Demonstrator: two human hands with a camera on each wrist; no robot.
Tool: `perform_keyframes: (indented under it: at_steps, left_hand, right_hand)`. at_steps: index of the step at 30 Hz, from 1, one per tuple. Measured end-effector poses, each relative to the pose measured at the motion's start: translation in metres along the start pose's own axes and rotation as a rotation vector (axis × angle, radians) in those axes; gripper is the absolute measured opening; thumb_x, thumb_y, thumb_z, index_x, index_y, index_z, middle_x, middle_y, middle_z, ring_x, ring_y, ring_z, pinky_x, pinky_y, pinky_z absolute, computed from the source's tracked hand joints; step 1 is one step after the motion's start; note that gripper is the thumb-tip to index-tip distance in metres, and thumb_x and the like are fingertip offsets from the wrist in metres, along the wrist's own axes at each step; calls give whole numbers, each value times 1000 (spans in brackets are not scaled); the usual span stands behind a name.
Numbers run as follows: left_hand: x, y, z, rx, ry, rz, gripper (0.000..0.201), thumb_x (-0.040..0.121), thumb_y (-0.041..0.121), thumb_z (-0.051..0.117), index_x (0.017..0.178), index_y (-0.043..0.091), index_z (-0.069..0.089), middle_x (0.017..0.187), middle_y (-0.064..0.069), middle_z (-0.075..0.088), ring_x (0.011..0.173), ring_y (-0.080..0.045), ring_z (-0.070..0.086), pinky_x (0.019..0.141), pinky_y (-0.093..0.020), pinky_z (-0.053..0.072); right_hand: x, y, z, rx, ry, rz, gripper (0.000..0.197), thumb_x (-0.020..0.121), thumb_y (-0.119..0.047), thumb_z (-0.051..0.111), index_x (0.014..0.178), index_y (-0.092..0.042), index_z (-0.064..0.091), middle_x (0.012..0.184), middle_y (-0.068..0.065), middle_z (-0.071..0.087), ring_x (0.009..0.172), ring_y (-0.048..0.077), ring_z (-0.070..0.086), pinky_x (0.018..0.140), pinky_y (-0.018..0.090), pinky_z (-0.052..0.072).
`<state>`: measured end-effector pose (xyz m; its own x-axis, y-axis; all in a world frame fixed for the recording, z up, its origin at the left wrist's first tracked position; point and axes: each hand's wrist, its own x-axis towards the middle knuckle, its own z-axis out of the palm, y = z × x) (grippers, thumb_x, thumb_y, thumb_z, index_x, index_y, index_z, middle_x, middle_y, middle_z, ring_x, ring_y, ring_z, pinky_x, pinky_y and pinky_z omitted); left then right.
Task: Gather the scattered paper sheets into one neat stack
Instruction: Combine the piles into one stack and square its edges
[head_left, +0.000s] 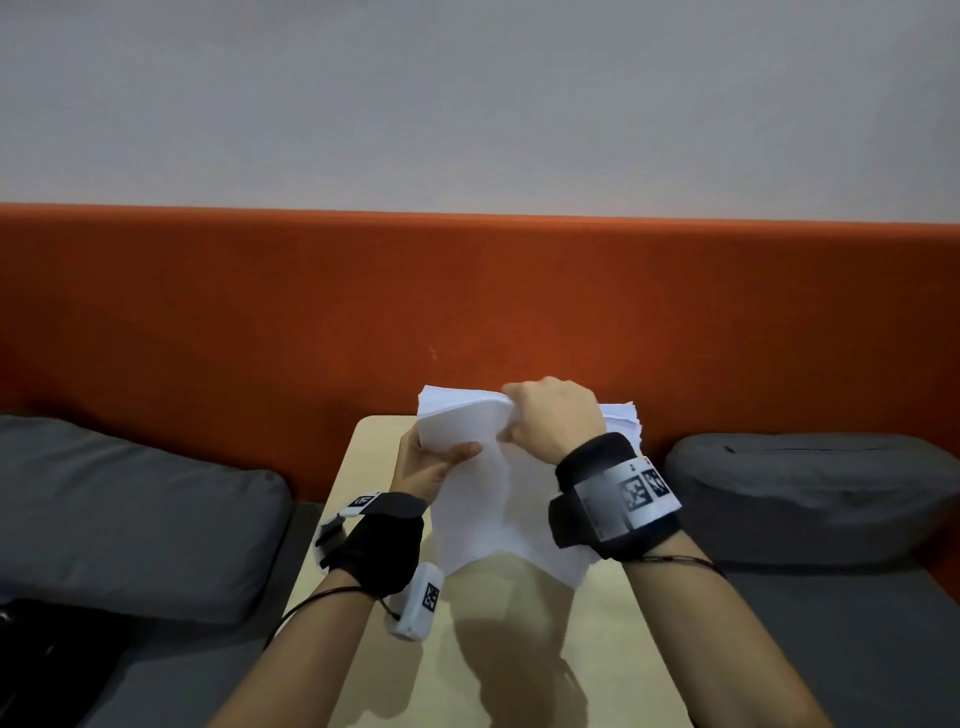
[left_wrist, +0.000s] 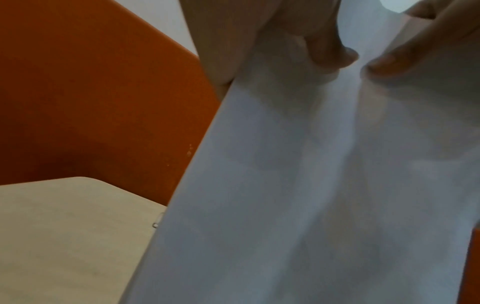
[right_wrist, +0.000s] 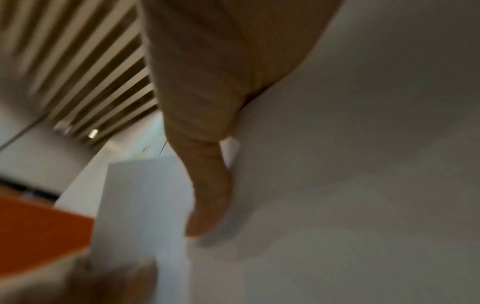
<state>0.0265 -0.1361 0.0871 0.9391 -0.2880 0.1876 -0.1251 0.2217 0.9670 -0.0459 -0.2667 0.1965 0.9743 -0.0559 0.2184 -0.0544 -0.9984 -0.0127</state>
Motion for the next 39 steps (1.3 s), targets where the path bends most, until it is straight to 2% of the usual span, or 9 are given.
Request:
perform_keyframes:
  at_steps: [8, 12, 14, 17, 22, 26, 33, 36, 39]
  left_hand:
    - [-13, -36, -44, 334, 83, -75, 55, 53, 29, 85, 86, -5, 58, 80, -14, 60, 72, -19, 50, 66, -35, 43]
    - [-4, -22, -58, 120, 250, -44, 20, 76, -8, 66, 80, 9, 56, 75, -4, 56, 65, -10, 58, 67, -27, 48]
    - [-3, -23, -54, -61, 192, -130, 23, 73, 20, 76, 85, 12, 59, 79, -1, 64, 75, -11, 64, 66, -18, 54]
    - [-8, -34, -44, -208, -28, -406, 75, 60, 57, 76, 115, 8, 61, 114, -12, 67, 105, -29, 63, 94, -42, 50]
    - [-12, -32, -39, 146, -113, -464, 29, 97, 27, 45, 110, 6, 58, 107, -11, 66, 85, -19, 66, 77, -30, 51]
    - [-20, -48, -39, 316, -163, -579, 31, 97, 31, 46, 103, 6, 62, 93, -5, 68, 83, -21, 65, 76, -28, 50]
    - [-30, -103, -51, 526, -204, -799, 41, 93, 41, 50, 106, 4, 57, 105, -11, 64, 93, -27, 63, 84, -33, 47]
    - [-34, -113, -52, 556, -162, -825, 31, 97, 34, 45, 89, 5, 55, 92, -8, 60, 78, -22, 58, 76, -28, 42]
    - [-33, -108, -42, 694, -140, -754, 26, 96, 28, 48, 111, 7, 45, 104, -5, 50, 92, -22, 50, 79, -28, 38]
  right_hand:
    - [-31, 45, -21, 430, 166, 208, 23, 73, -47, 70, 84, -27, 64, 84, -2, 69, 84, 24, 60, 65, 31, 40]
    - [-45, 79, -21, 898, 247, 366, 25, 64, -41, 76, 85, -29, 70, 84, -3, 73, 83, 25, 68, 75, 41, 53]
    - [-52, 85, -18, 1197, 303, 427, 16, 71, -22, 77, 86, -19, 72, 87, 1, 74, 79, 21, 70, 69, 33, 56]
    - [-62, 89, -3, 1441, 303, 551, 17, 79, -8, 71, 95, -11, 68, 89, 2, 71, 68, 11, 68, 58, 21, 53]
    - [-60, 116, 57, 1424, 204, 802, 22, 88, -5, 61, 106, 7, 60, 96, 16, 64, 69, 20, 59, 59, 27, 45]
    - [-61, 133, 120, 1257, 35, 941, 28, 89, -4, 58, 108, 16, 58, 83, 17, 63, 70, 26, 59, 64, 32, 44]
    - [-80, 135, 200, 776, -443, 989, 52, 85, -21, 64, 124, 8, 47, 123, 22, 57, 113, 35, 56, 87, 34, 45]
    - [-87, 132, 212, 772, -455, 1044, 63, 86, -25, 64, 133, 7, 36, 131, 21, 50, 121, 34, 50, 93, 35, 43]
    - [-85, 139, 215, 919, -404, 1086, 47, 85, -13, 66, 120, 11, 47, 115, 20, 58, 114, 36, 55, 88, 35, 43]
